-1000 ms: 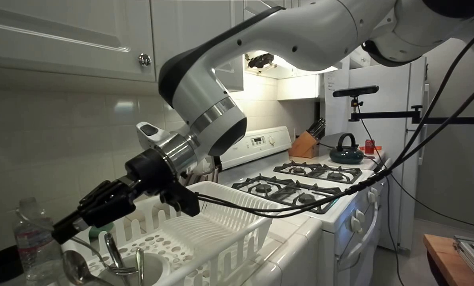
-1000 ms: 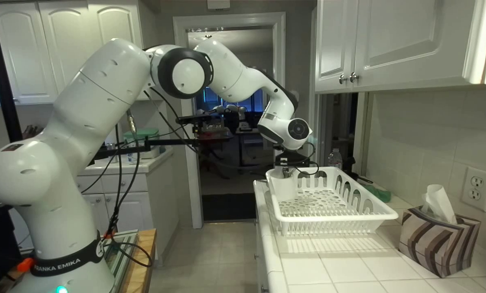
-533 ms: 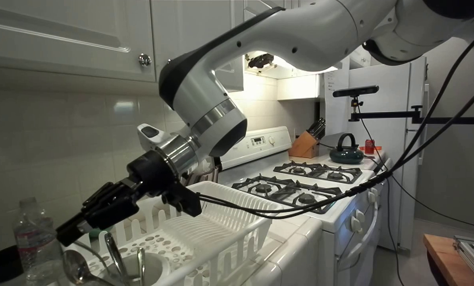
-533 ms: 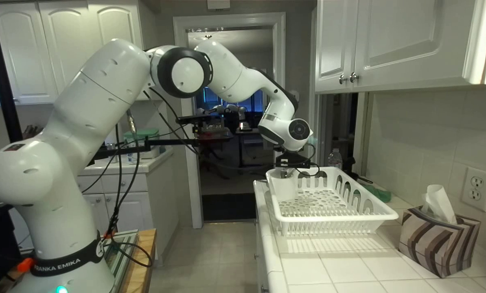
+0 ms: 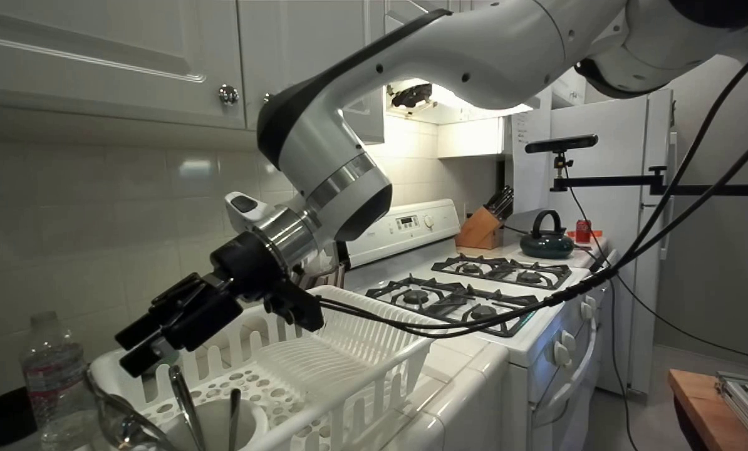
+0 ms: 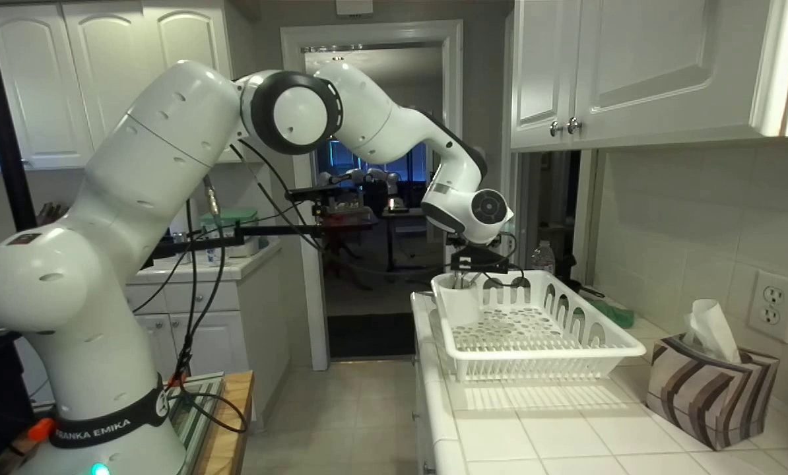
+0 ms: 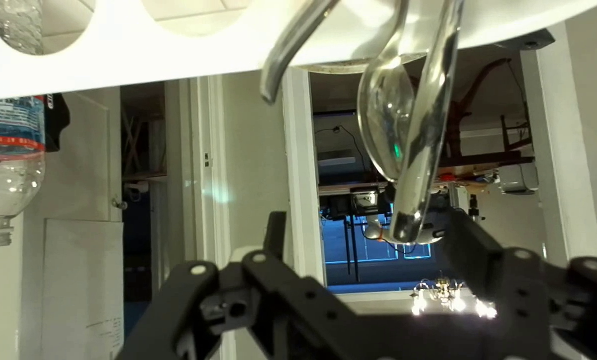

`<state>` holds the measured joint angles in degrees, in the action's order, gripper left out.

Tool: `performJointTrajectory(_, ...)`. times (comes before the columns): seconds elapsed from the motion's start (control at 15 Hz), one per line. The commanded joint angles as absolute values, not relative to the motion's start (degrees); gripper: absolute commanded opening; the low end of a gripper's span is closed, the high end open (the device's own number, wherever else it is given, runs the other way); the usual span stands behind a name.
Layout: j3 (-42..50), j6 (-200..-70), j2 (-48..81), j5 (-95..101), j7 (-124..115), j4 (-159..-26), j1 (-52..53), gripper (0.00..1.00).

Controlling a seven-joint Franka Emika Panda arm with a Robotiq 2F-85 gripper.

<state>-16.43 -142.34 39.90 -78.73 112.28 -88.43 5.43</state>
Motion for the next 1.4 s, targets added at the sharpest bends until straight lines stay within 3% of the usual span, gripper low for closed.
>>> performJointTrajectory(0.0, -12.9, -146.9, 35.4, -78.7, 107.7, -92.6, 8.1, 1.00)
performJointTrajectory(0.67, -4.4, -170.5, 26.3, -62.9, 80.7, -108.4, 16.4, 1.00)
performJointTrajectory(1.0, 12.0, -173.9, 23.2, -57.5, 60.9, -116.4, 29.4, 1.00)
performJointTrajectory(1.33, 35.5, -170.3, 25.6, -49.5, 41.0, -121.6, 47.3, 1.00)
